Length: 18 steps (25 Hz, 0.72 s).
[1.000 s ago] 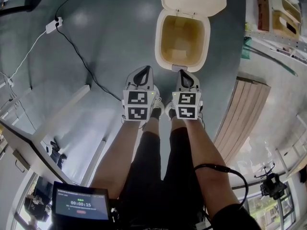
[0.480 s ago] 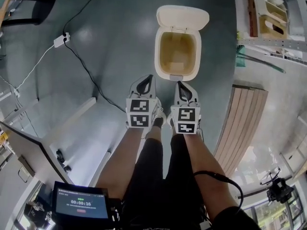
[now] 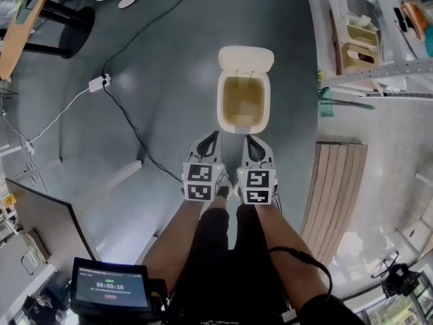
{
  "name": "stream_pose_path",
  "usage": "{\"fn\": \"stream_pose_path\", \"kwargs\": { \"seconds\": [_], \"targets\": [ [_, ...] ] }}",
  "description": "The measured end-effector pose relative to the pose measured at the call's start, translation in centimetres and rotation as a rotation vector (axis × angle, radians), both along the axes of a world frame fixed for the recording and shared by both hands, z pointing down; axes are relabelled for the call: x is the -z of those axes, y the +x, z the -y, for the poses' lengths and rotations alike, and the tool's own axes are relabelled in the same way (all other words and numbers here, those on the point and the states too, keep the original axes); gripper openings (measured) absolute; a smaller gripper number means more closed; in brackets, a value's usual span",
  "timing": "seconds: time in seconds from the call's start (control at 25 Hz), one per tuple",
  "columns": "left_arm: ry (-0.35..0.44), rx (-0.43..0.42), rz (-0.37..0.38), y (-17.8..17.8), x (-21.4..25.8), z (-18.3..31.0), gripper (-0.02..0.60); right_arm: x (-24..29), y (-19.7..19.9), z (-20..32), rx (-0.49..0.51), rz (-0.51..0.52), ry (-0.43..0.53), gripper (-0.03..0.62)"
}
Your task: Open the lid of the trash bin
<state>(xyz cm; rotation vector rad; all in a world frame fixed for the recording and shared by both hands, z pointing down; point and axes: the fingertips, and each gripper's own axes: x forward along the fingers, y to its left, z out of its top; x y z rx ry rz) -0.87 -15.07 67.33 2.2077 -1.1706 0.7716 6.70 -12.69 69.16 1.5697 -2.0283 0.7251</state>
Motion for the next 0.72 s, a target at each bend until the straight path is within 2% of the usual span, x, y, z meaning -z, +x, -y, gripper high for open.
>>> {"fn": "stream_pose_path", "kwargs": {
  "seconds": [0.12, 0.32, 0.52, 0.72],
  "targets": [
    [0.022, 0.013, -0.010, -0.3, 3.5, -0.6, -0.003, 3.5, 0.4, -0.8, -0.006, 0.014, 0.020, 0.002],
    [0.061, -0.016, -0.043, 0.7, 8.9, -1.7, -0.003, 9.6, 0.7, -2.1, -0.012, 0.011, 0.076, 0.002],
    [0.105, -0.024, -0.085, 2.3, 14.5, -2.6, -0.003, 14.4, 3.2, -3.2, -0.067, 0.017, 0.124, 0.002],
    [0.150, -0.052, -0.127, 2.6, 19.2, -4.6, -0.003, 19.9, 3.0, -3.7, -0.064, 0.022, 0.203, 0.002]
  ]
}}
